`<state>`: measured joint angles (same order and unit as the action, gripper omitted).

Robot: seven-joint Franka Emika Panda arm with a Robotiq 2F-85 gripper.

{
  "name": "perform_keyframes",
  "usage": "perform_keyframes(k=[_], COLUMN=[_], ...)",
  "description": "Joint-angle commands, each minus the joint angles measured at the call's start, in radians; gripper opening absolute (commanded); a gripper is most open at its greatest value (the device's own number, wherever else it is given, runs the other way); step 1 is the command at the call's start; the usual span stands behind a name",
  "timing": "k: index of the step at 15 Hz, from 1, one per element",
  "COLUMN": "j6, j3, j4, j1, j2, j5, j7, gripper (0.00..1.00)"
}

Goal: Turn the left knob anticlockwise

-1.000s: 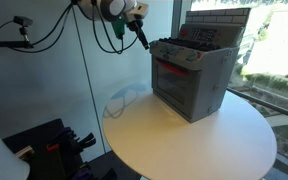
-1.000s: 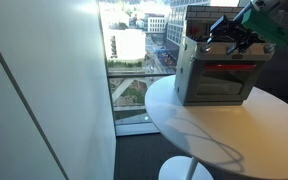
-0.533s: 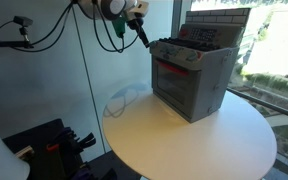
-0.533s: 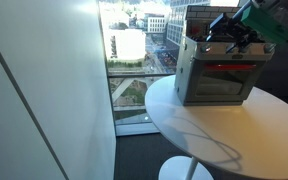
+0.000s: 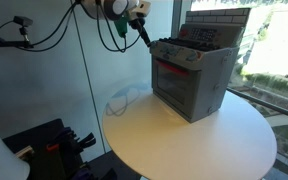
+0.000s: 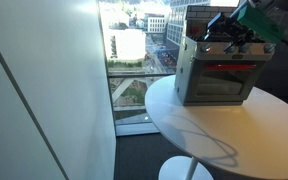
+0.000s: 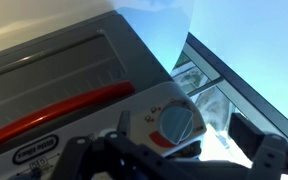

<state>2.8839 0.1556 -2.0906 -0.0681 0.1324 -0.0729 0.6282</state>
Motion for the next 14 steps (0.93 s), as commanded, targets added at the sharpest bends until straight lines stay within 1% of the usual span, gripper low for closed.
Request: perform_keyframes(k=[1, 14], j6=[0.011, 0.009], j3=[0.002, 0.000], j4=[0.044, 0.110], j1=[0.002, -0.002], j2=[0.035, 0.093], j5=[-0.010, -0.003], j7=[-0.001, 0.007], gripper=[1.00, 1.00])
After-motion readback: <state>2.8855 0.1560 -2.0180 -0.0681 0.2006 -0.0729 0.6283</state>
